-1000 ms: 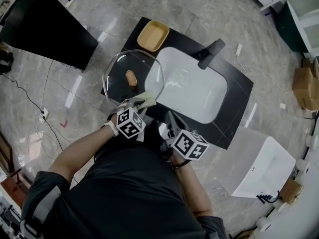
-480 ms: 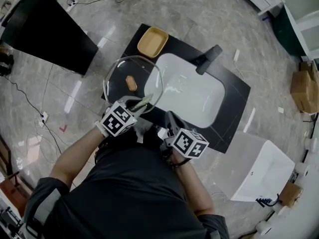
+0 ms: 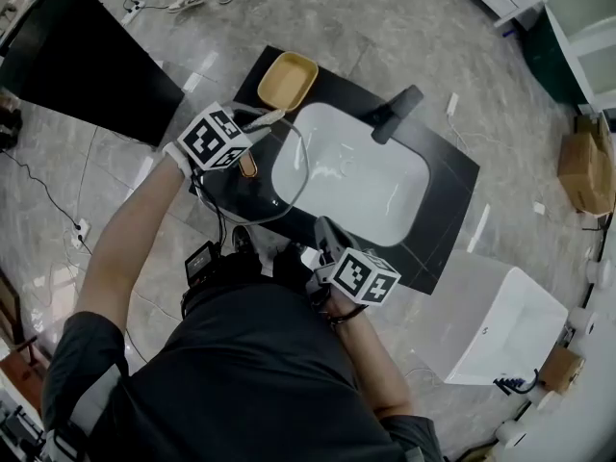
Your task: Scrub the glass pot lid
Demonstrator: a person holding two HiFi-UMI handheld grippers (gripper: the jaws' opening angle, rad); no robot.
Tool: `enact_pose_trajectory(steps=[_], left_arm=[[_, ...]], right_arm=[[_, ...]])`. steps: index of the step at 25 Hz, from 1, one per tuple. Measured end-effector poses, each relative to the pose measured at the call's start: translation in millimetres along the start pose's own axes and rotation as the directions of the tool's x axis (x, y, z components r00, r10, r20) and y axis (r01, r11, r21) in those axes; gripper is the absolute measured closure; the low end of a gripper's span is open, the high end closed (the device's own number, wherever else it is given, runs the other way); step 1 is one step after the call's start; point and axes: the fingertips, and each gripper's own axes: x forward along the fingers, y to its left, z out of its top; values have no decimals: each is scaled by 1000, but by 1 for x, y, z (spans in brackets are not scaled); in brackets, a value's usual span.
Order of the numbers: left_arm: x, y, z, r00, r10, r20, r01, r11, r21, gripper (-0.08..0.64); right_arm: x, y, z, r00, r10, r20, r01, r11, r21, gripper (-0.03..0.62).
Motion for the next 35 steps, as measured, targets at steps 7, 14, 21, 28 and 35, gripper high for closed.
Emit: enact_pose_trajectory(steps=[7,14,21,28,35], left_arm=[[51,56,-44,939,178,-295,-138,979,152,485],[87,31,-36,949,117,-292,-65,981,180,485],[108,-16,-33,953,46,-301,18,979,204,485],[108,-46,-32,951,-7,-310,62,984,169,485],[110,-102,-51,925,-110,-364,167,978,127,485]], right_arm=[[-27,-35,-2,994,-78,74,70,992,106,584],[-32,-46,-12,991,-97,93,81,983,168,586],[-31,-49,-14,991,-96,92,78,981,176,584],[-29,-48,-13,993,-90,79,75,983,168,584],[-23,-44,-18,995,-73,63,61,983,176,584]])
